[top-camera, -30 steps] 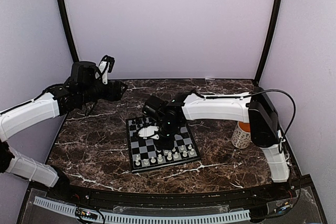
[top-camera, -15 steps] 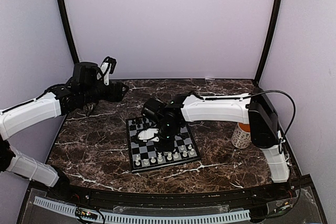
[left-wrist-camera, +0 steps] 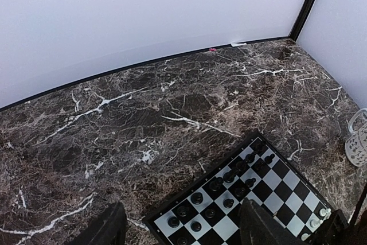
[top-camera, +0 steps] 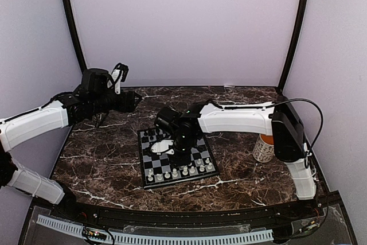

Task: Set up the chess pieces on the board
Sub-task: Place the pawn at e2, then pick up the pawn from the chessboard.

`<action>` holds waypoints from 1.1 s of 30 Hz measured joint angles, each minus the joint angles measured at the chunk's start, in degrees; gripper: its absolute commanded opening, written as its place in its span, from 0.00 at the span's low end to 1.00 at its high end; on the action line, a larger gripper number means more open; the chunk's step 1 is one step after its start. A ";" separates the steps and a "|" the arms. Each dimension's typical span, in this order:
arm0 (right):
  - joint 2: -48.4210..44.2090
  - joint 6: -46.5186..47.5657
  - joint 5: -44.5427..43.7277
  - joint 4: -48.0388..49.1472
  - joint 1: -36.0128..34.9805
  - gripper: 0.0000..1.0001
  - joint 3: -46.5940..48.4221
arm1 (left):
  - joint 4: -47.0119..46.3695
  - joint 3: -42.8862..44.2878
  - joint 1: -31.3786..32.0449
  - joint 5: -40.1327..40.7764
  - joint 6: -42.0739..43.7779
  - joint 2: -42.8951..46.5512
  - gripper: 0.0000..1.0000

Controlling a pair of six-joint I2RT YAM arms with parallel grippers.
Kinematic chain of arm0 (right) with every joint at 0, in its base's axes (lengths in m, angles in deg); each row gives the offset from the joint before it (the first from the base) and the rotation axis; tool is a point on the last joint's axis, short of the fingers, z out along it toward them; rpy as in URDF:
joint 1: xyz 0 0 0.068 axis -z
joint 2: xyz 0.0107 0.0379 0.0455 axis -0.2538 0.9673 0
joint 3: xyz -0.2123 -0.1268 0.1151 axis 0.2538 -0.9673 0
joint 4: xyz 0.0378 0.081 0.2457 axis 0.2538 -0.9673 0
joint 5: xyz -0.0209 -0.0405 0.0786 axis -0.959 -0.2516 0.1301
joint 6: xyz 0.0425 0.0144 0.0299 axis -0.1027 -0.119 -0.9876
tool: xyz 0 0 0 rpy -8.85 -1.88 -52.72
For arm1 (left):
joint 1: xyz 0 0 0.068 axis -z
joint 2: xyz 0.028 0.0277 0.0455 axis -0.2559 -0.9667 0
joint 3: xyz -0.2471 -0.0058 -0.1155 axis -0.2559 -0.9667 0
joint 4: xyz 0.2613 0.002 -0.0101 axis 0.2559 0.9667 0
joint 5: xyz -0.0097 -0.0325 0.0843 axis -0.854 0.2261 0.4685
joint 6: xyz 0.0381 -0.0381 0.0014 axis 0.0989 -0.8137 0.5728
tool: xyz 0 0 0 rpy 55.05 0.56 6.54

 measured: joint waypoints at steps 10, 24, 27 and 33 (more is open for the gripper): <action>-6.54 0.48 0.00 -0.17 1.62 0.37 -0.33 | 2.71 1.99 0.37 -5.16 1.18 -5.49 0.59; -29.16 0.70 9.22 4.20 20.11 0.98 -18.73 | 19.45 13.73 10.78 -12.59 14.62 -24.11 0.48; -29.53 0.35 10.43 5.49 22.91 0.99 -20.92 | 22.10 15.37 10.97 -13.22 15.76 -27.19 0.47; -29.27 -2.03 17.31 5.88 30.38 0.99 -19.21 | 24.68 17.44 12.24 -12.94 16.59 -30.51 0.45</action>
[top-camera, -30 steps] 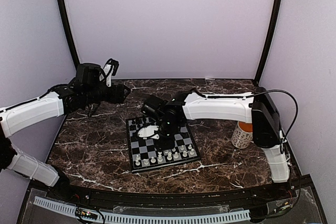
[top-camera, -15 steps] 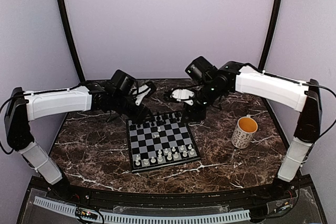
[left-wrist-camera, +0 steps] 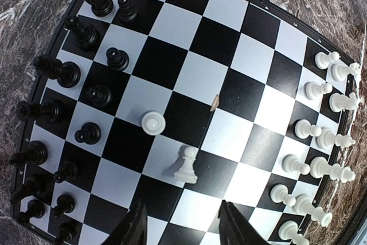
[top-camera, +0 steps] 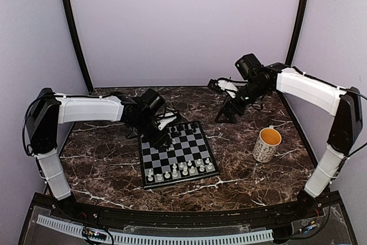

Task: Set up the chess pieces on the board
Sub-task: Pick up the pawn from the chessboard.

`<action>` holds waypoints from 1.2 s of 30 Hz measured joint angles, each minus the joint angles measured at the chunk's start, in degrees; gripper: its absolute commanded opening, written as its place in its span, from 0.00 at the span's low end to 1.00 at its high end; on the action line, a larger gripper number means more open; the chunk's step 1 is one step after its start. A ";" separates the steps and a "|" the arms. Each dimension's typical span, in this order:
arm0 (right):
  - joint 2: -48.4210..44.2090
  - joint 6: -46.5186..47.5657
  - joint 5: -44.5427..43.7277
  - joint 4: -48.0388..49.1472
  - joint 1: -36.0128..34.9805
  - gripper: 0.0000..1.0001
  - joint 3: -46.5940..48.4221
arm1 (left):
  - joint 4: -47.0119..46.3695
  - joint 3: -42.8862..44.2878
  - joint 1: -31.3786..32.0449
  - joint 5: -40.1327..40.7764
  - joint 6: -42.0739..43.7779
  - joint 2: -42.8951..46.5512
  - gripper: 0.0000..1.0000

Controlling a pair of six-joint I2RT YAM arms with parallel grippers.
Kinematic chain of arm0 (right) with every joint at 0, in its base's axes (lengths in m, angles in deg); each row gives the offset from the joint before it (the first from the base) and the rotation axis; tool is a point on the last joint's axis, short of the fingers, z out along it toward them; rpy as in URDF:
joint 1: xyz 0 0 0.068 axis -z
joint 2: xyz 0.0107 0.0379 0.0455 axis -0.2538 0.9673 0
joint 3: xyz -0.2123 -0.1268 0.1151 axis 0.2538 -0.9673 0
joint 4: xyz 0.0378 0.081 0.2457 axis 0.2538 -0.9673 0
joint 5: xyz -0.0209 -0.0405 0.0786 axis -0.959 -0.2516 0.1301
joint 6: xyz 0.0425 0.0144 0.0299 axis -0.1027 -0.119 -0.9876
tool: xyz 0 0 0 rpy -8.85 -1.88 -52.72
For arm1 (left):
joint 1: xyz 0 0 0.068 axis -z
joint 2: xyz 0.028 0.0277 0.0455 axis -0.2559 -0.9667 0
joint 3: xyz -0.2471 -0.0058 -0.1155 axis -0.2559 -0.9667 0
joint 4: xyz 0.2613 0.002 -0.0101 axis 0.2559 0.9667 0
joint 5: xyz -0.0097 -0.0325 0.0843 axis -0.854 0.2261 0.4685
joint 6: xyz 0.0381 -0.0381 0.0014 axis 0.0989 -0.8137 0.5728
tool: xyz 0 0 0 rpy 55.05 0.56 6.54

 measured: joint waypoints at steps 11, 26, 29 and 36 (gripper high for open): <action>0.00 -0.85 4.90 0.24 0.85 0.99 0.63 | 1.33 2.64 0.33 -0.11 0.13 -5.03 0.40; 0.04 -4.85 3.19 0.61 0.79 0.99 2.78 | 1.16 3.30 2.05 0.85 0.15 -7.98 0.27; 0.04 -5.05 2.25 0.83 0.79 0.99 2.78 | 1.07 3.30 2.29 1.77 0.22 -8.07 0.23; -0.13 -6.67 -3.89 3.91 1.46 0.98 1.66 | 0.90 3.30 2.84 4.09 0.59 -8.07 0.19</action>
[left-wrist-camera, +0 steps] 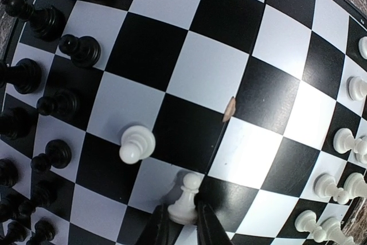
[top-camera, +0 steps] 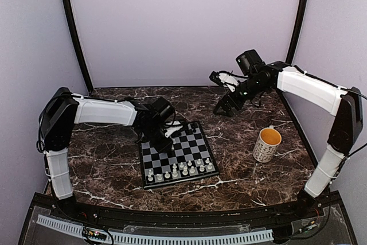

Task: Set up the chess pieces on the board
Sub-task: Pick up the pawn from the chessboard, then pass from the left arm to the right

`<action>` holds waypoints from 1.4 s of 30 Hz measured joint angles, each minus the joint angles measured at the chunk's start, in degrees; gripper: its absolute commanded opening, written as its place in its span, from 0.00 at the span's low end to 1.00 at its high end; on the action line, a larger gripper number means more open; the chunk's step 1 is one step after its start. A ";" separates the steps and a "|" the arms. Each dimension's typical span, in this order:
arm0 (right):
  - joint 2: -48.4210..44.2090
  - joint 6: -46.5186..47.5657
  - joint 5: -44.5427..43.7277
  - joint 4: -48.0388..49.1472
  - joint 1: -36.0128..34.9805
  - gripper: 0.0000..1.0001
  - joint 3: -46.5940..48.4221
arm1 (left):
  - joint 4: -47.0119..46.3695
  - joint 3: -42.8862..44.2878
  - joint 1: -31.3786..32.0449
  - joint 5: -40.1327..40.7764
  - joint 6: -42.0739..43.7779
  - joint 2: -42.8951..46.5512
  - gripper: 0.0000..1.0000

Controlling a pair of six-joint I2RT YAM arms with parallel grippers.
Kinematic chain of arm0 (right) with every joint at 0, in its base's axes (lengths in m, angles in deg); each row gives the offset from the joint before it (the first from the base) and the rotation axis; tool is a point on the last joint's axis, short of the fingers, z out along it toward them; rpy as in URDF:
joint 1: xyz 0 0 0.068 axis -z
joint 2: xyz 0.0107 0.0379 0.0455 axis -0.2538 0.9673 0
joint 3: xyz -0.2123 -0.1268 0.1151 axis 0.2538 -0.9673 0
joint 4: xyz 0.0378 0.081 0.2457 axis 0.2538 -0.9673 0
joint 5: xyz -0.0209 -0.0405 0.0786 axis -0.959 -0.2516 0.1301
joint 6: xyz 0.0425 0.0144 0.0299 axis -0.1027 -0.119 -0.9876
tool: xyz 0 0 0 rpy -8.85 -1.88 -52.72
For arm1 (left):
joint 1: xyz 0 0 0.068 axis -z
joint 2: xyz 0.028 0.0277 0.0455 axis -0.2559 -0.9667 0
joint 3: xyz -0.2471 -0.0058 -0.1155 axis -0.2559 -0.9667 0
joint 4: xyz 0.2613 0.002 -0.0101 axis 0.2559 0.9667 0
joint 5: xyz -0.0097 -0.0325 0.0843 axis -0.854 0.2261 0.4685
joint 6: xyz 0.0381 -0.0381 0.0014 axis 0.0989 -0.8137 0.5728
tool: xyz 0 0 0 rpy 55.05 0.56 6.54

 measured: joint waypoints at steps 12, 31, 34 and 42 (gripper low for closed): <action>0.00 -3.37 2.73 1.99 3.52 0.96 -0.70 | -0.59 0.00 0.79 1.33 0.15 -0.11 0.24; 0.81 -2.32 9.49 1.57 3.48 0.79 -0.28 | -3.39 -1.62 1.18 1.01 -0.04 1.29 0.07; 3.23 -2.97 12.41 0.28 3.48 0.73 2.91 | -5.07 -4.00 1.18 -0.98 -0.22 5.03 0.07; 7.78 -12.74 26.99 3.82 2.64 0.69 6.54 | -17.84 -11.32 -0.59 -10.01 -3.74 20.09 0.08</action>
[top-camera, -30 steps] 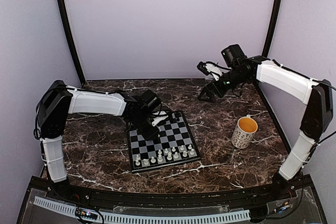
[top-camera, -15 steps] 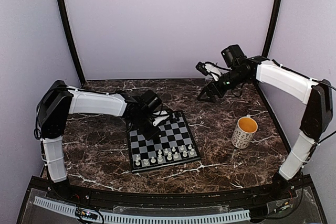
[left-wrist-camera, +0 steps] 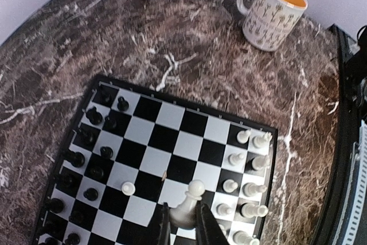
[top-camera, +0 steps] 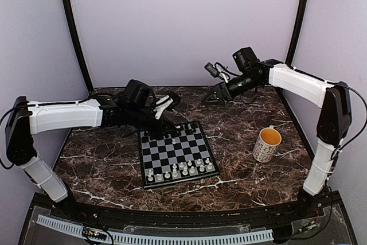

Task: Set up the chess pieces on the board
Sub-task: Pass from the left arm to the right

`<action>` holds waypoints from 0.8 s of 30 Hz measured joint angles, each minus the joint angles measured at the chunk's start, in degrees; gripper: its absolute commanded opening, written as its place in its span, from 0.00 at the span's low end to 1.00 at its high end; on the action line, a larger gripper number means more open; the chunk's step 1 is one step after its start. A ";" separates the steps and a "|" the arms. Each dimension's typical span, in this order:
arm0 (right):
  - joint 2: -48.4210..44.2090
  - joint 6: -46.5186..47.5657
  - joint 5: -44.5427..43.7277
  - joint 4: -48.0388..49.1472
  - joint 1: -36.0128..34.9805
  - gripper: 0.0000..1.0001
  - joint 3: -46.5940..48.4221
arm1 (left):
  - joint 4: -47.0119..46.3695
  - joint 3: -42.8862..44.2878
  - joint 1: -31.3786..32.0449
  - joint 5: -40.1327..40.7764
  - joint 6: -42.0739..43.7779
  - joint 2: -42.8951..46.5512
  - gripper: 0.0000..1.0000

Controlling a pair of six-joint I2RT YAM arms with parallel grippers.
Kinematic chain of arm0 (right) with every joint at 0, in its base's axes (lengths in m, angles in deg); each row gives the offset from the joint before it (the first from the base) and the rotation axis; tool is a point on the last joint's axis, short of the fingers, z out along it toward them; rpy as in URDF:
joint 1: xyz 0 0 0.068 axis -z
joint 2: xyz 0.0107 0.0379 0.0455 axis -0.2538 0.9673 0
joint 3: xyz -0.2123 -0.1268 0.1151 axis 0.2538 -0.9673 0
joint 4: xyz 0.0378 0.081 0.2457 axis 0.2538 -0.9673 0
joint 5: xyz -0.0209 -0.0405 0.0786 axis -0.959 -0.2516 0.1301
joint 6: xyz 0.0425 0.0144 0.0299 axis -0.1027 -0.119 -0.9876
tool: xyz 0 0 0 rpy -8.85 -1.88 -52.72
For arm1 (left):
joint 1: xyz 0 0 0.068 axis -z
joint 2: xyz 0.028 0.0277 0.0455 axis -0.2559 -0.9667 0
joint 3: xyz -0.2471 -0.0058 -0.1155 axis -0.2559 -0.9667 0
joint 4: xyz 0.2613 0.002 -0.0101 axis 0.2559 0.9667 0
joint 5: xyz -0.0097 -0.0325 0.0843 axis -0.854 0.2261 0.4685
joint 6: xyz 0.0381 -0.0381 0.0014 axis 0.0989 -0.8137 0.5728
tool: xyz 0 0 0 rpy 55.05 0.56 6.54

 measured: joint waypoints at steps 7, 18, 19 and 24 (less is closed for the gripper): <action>2.47 -5.22 8.17 1.92 -6.93 0.67 -0.37 | -9.31 -4.52 -3.43 -5.40 -3.02 5.53 0.10; 7.91 -8.44 11.91 2.49 -12.24 0.58 1.62 | -12.76 -5.68 -4.09 -10.47 -4.09 5.66 0.11; 7.91 -8.66 11.78 2.45 -12.37 0.57 2.01 | -12.85 -5.68 -4.09 -10.73 -4.11 5.66 0.11; 7.93 -9.38 11.54 2.91 -12.46 0.50 3.48 | -13.35 -5.68 -4.09 -11.96 -4.11 5.66 0.11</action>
